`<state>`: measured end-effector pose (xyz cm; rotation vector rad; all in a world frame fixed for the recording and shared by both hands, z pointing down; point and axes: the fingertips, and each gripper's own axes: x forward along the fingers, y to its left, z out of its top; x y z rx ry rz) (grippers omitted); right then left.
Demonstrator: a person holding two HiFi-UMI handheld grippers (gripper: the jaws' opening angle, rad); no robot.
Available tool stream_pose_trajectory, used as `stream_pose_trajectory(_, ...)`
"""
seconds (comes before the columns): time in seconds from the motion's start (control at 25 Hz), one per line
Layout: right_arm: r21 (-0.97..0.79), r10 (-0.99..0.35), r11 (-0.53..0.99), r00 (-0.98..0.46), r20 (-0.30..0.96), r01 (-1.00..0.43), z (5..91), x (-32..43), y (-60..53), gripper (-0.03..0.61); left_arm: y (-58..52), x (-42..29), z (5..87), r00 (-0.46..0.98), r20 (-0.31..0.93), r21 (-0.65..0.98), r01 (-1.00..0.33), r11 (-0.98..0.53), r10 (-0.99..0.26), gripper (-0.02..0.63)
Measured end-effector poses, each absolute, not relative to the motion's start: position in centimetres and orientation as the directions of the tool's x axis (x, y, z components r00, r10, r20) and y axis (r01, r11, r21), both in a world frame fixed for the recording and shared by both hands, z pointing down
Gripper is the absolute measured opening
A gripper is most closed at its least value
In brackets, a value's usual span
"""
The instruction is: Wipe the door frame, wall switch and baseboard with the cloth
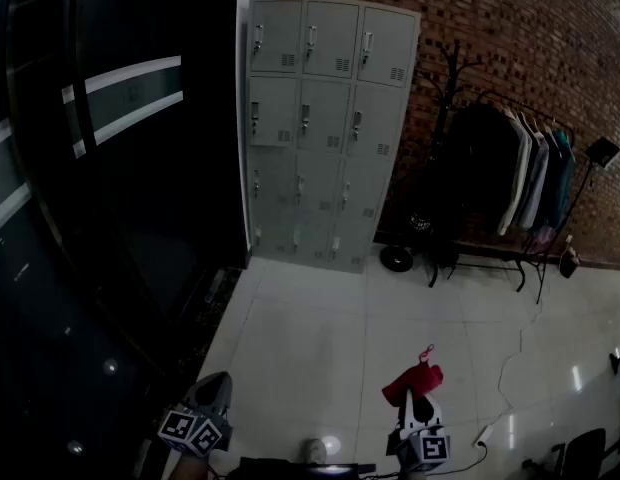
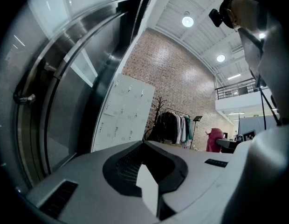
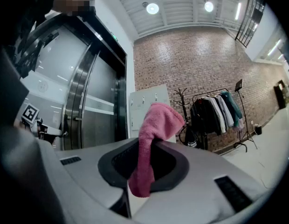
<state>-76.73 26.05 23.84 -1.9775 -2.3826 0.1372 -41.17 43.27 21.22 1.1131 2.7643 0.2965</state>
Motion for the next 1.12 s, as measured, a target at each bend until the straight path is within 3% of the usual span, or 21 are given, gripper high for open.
stream_pose_trajectory(0.24, -0.058, 0.995, 0.092, -0.094, -0.032, 0.994, 20.6, -85.0, 35.9, 0.054, 52.3, -51.4, 18.5, -0.715, -0.107, 0.233, 0.657, 0.717, 0.691, -0.006)
stream_pose_trajectory(0.48, -0.031, 0.999, 0.022, -0.023, -0.03, 0.999, 20.6, -89.2, 47.1, 0.054, 62.5, -56.6, 18.9, -0.688, -0.123, 0.258, 0.673, 0.693, 0.715, -0.006)
stream_pose_trajectory(0.8, -0.008, 0.998, -0.056, 0.056, -0.043, 0.998, 19.4, -90.9, 69.0, 0.054, 82.0, -58.5, 21.3, -0.639, -0.097, 0.285, 0.716, 0.637, 0.763, -0.006)
stream_pose_trajectory(1.12, 0.018, 0.974, -0.216, 0.217, -0.065, 0.976, 16.0, -88.2, 90.4, 0.054, 99.5, -59.6, 16.9, -0.615, -0.153, 0.231, 0.738, 0.634, 0.773, -0.006)
